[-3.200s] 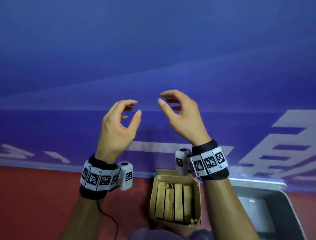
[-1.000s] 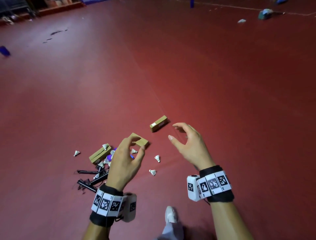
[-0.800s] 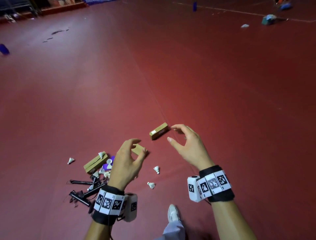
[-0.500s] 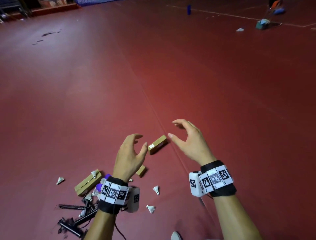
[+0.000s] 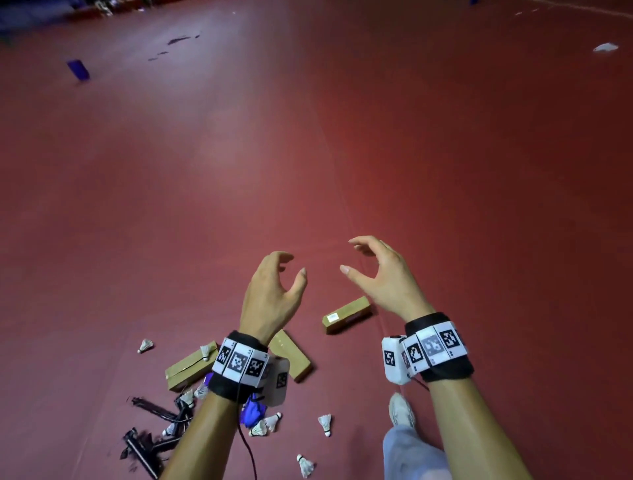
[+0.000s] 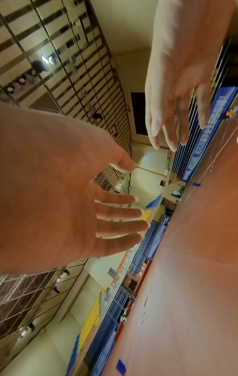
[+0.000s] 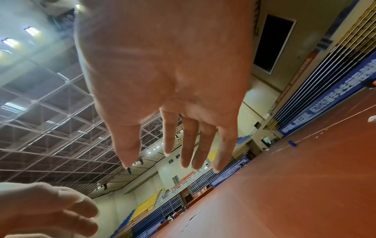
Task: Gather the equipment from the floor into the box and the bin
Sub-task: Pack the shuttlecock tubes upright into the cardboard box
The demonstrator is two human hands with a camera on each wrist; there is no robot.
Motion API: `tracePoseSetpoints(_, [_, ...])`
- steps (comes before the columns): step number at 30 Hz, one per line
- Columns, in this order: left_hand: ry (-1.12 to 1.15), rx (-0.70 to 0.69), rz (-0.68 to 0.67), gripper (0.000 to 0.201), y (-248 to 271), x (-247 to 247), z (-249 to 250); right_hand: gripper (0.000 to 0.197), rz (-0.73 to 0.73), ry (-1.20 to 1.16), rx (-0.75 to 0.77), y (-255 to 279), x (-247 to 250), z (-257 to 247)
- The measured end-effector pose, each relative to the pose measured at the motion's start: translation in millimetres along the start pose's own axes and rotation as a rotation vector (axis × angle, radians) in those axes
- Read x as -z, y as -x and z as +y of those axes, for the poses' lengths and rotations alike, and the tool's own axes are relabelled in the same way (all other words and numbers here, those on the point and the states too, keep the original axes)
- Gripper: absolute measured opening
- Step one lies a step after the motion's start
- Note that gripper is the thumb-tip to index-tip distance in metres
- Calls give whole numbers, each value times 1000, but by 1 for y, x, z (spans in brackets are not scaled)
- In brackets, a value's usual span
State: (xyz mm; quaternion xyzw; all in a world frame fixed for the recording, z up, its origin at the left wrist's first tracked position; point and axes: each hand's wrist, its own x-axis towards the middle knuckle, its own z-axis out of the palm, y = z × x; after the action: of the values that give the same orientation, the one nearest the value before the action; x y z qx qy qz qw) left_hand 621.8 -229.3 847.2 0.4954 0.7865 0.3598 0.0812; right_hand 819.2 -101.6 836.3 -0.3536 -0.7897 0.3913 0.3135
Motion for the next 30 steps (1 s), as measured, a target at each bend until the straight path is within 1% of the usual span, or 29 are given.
tracePoseSetpoints(4, [-63, 109, 54, 42, -72, -20, -7, 45, -107, -21, 24, -99, 5, 33])
tracePoseSetpoints(8, [-113, 210, 117, 46, -129, -22, -15, 47, -194, -43, 28, -181, 7, 58])
tracePoseSetpoints(11, [-155, 309, 142, 52, -159, -25, -37, 51, -244, -49, -3, -223, -5, 87])
tracePoseSetpoints(14, [-180, 409, 129, 68, -185, -34, -74, 57, -319, -5, -33, -257, -29, 123])
tracePoseSetpoints(16, [-195, 487, 83, 75, -206, -48, -108, 62, -412, 60, -46, -280, -50, 151])
tracePoseSetpoints(19, [-211, 612, -26, 81, -233, -81, -168, 70, -605, 216, -69, -304, -92, 201])
tracePoseSetpoints(22, [-279, 732, -191, 82, -247, -134, -241, 76, -784, 390, -93, -315, -142, 268])
tracePoseSetpoints(24, [-349, 803, -328, 83, -240, -181, -298, 81, -895, 492, -124, -314, -178, 324])
tracePoseSetpoints(26, [-424, 858, -434, 81, -224, -235, -364, 86, -964, 592, -125, -309, -217, 385])
tracePoseSetpoints(28, [-438, 908, -499, 81, -205, -289, -423, 89, -1018, 660, -136, -303, -255, 452])
tracePoseSetpoints(30, [-423, 948, -545, 82, -186, -338, -474, 90, -1043, 724, -134, -301, -296, 520])
